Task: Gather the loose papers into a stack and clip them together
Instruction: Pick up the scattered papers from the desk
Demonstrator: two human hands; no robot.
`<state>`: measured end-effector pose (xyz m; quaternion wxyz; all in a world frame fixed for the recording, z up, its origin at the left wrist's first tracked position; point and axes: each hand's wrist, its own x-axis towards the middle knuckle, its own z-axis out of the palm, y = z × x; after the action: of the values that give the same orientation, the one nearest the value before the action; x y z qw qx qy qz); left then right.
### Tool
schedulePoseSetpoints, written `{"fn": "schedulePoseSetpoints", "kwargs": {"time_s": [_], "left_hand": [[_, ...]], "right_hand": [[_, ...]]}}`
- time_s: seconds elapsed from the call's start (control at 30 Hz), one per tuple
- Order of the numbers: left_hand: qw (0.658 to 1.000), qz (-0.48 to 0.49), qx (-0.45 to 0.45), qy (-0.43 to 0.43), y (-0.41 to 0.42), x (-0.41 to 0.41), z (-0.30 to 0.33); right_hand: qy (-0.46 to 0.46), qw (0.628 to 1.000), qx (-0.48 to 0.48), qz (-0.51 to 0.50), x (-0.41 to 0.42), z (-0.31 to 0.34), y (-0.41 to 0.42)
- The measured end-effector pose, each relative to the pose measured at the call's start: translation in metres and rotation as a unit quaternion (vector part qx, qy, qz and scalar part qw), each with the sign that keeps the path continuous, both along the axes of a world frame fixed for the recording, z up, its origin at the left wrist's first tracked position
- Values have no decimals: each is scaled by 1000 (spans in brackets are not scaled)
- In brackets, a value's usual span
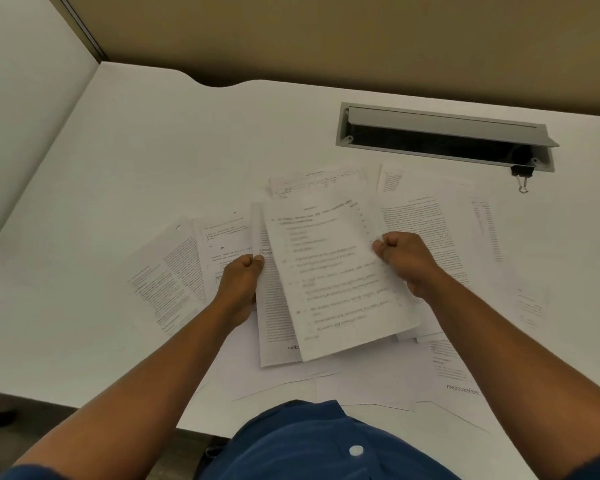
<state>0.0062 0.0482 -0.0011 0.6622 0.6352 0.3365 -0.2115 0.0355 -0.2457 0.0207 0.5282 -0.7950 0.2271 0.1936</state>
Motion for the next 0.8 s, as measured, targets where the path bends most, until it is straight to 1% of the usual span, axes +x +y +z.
{"fn": "schedulePoseSetpoints", "kwargs": {"time_s": [0.1, 0.13, 0.2, 0.27, 0.33, 0.4, 0.43, 0.5, 0.57, 0.63, 0.67, 0.7, 0.77, 0.8], "left_hand": [[996, 44, -80, 17, -8, -3, 3], [994, 44, -99, 18, -9, -4, 5], [995, 19, -97, 5, -12, -6, 5], [998, -5, -58, -17, -13, -8, 5], [998, -13, -40, -51, -13, -9, 7], [994, -19, -65, -90, -11, -6, 11], [990, -16, -93, -101, -9, -4, 13], [981, -2, -170, -97, -4, 0, 19], [968, 1, -234, -88, 1, 2, 21], [964, 1, -251, -90, 4, 2, 20], [967, 5, -238, -89, 5, 1, 19], [975, 11, -205, -86, 6, 0, 17], [992, 5, -93, -82, 4, -4, 13], [996, 6, -29, -82, 4, -7, 11]], "right_hand": [[7, 1000, -15, 17, -4, -7, 19], [12, 999, -19, 23, -5, -9, 24], [20, 999, -20, 32, -6, -11, 30], [16, 999, 1, 34, -10, -10, 33], [-27, 999, 4, 28, -13, -10, 34], [-84, 996, -7, 5, -15, -10, 34], [-97, 995, 8, -8, -15, -9, 34], [-82, 993, 79, -36, -14, -6, 34], [-44, 980, 189, -47, -13, -2, 34], [12, 959, 282, -33, -14, 5, 36], [38, 951, 306, -26, -15, 6, 37], [55, 948, 314, -16, -16, 6, 38], [65, 960, 271, 4, -16, -1, 39], [60, 973, 222, 15, -16, -4, 41]]}}
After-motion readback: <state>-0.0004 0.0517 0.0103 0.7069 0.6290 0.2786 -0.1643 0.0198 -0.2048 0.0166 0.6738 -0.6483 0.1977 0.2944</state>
